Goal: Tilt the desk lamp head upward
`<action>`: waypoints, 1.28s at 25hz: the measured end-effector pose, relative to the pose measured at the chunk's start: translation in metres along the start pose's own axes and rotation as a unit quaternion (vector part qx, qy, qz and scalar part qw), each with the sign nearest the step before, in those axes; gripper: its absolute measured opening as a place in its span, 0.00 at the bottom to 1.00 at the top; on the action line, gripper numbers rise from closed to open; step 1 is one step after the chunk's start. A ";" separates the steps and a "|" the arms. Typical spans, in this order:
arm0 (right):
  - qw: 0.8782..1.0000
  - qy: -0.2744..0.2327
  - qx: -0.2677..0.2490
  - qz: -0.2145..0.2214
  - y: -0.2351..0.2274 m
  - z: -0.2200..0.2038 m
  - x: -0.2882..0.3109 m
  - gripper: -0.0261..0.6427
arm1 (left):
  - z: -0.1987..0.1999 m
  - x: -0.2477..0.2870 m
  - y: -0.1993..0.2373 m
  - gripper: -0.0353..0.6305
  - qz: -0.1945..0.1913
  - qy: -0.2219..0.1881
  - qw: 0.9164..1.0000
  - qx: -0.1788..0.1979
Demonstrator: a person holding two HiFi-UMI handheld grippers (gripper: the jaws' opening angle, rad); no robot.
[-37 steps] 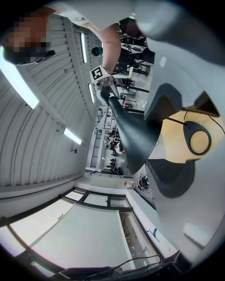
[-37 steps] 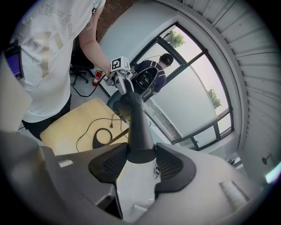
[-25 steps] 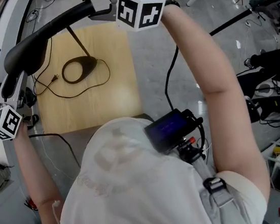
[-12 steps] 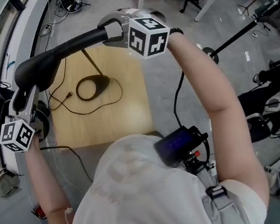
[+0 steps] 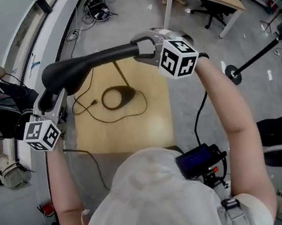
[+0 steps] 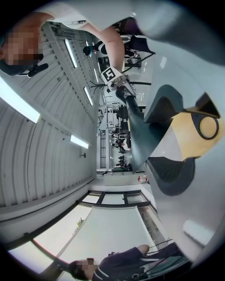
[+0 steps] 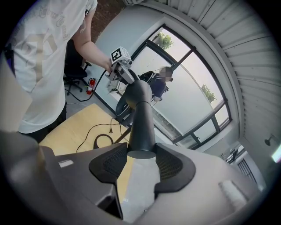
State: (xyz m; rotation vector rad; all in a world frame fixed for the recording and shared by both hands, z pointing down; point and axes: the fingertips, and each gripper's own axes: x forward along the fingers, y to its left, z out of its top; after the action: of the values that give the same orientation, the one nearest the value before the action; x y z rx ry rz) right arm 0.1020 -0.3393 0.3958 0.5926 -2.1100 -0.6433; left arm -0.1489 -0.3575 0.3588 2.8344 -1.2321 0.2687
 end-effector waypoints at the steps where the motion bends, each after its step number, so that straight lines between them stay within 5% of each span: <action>1: 1.000 0.000 0.002 0.000 0.002 -0.002 -0.001 0.36 | 0.000 0.000 -0.003 0.42 0.000 0.000 1.000 0.002; 32: 0.996 -0.044 0.076 -0.028 0.014 -0.006 0.019 0.36 | 0.043 -0.012 -0.006 0.39 0.033 -0.005 0.995 0.098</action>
State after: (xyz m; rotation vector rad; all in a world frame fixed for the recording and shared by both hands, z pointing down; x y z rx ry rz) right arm 0.0941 -0.3420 0.4185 0.7221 -2.2462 -0.5511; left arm -0.1464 -0.3489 0.3148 2.9626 -1.3745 0.3998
